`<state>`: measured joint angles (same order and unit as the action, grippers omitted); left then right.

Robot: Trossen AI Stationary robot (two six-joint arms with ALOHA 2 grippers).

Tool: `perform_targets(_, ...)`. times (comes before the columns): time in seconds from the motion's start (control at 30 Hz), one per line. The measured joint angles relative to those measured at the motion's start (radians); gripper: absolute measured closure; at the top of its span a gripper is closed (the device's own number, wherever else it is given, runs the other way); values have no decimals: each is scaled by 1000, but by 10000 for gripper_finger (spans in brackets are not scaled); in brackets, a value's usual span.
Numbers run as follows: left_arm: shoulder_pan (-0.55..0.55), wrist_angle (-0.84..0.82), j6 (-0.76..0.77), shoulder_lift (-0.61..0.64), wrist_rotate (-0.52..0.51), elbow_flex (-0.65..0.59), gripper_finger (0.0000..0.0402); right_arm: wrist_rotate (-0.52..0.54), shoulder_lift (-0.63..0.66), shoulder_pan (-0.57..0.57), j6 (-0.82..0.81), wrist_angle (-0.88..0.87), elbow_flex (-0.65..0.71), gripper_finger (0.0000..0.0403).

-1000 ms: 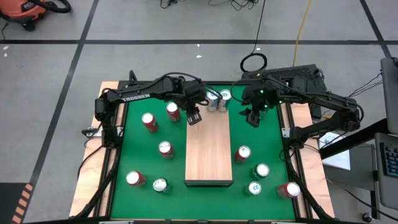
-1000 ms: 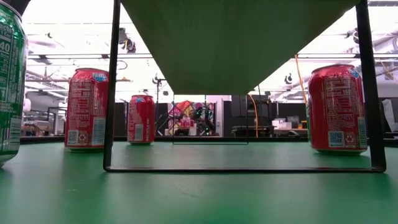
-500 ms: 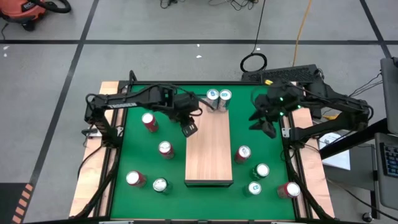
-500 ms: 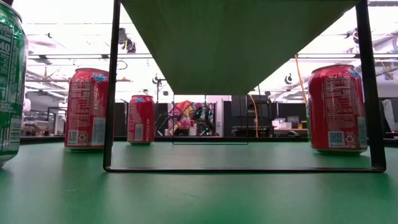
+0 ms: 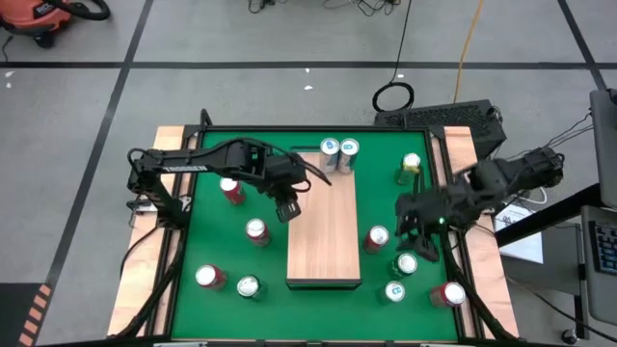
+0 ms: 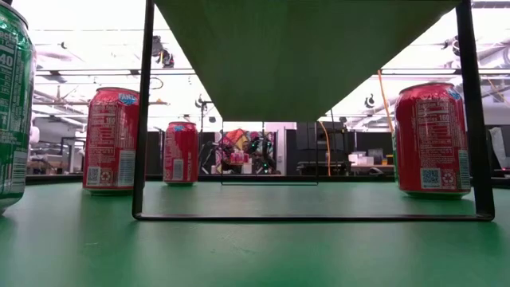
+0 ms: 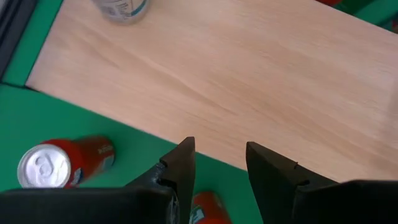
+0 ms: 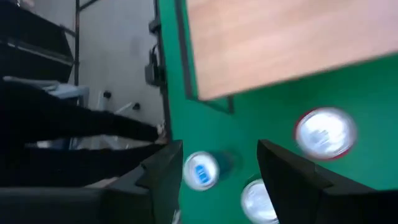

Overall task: Place canned beverage on shelf
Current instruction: Put the blue soda can on the shelf aligned with the other blue soda can

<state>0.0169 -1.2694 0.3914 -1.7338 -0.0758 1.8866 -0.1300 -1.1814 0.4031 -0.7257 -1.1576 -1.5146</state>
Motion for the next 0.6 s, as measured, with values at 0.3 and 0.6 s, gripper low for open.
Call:
perform_targets(0.3,78,-4,100,-1,-37,0,261,12,-101,179,-226,2,0,165)
perform_targets(0.6,112,-42,100,-1,-37,0,261,88,-161,279,-268,2,0,99)
